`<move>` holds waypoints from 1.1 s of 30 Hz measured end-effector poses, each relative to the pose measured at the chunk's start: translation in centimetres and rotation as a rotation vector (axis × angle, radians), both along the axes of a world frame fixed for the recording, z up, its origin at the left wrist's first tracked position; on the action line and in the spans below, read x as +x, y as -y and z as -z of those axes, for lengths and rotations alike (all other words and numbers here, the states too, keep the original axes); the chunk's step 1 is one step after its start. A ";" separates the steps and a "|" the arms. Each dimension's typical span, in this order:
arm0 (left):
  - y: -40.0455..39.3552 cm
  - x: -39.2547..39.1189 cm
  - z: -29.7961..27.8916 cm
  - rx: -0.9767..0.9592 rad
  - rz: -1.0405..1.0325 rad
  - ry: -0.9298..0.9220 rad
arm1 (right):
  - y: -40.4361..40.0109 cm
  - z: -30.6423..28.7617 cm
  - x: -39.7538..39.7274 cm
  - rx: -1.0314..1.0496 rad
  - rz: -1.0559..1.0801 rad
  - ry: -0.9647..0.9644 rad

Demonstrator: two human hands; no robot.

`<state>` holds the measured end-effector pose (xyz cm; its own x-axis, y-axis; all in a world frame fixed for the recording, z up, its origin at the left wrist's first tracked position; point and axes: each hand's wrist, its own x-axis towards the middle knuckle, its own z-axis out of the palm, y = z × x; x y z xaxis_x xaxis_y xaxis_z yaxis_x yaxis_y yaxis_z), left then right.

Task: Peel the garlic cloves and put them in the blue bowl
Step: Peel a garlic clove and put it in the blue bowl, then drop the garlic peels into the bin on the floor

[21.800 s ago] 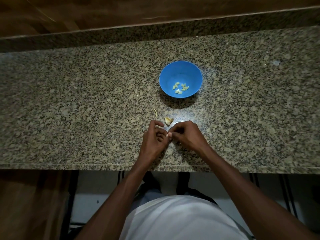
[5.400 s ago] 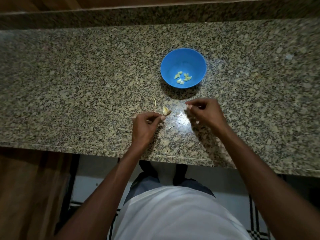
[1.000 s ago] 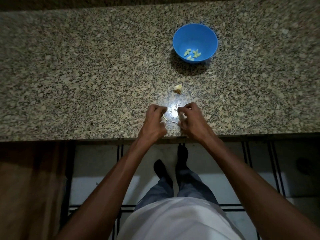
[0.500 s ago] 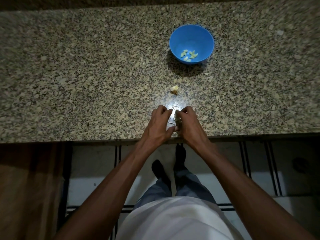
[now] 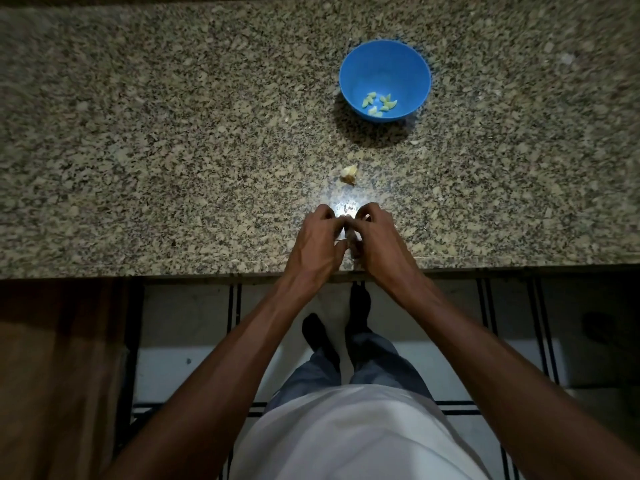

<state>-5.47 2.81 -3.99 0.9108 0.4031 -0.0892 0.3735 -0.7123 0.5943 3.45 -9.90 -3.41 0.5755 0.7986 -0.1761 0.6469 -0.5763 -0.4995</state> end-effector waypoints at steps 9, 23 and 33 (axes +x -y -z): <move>1.4 -0.1 0.9 0.064 -0.091 0.019 | 0.0 0.9 -2.1 0.059 0.194 -0.094; 2.0 1.1 0.6 -0.131 -0.427 0.076 | -1.8 -0.4 2.7 0.304 0.233 -0.457; -3.1 -6.0 -3.1 -0.941 -1.223 0.595 | -11.4 -4.6 -2.1 0.253 0.172 -1.442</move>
<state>-11.47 5.92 -0.89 0.1088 0.8714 -0.4784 -0.0166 0.4828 0.8756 1.39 1.51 1.20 0.1164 0.8363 -0.5358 -0.5517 -0.3941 -0.7350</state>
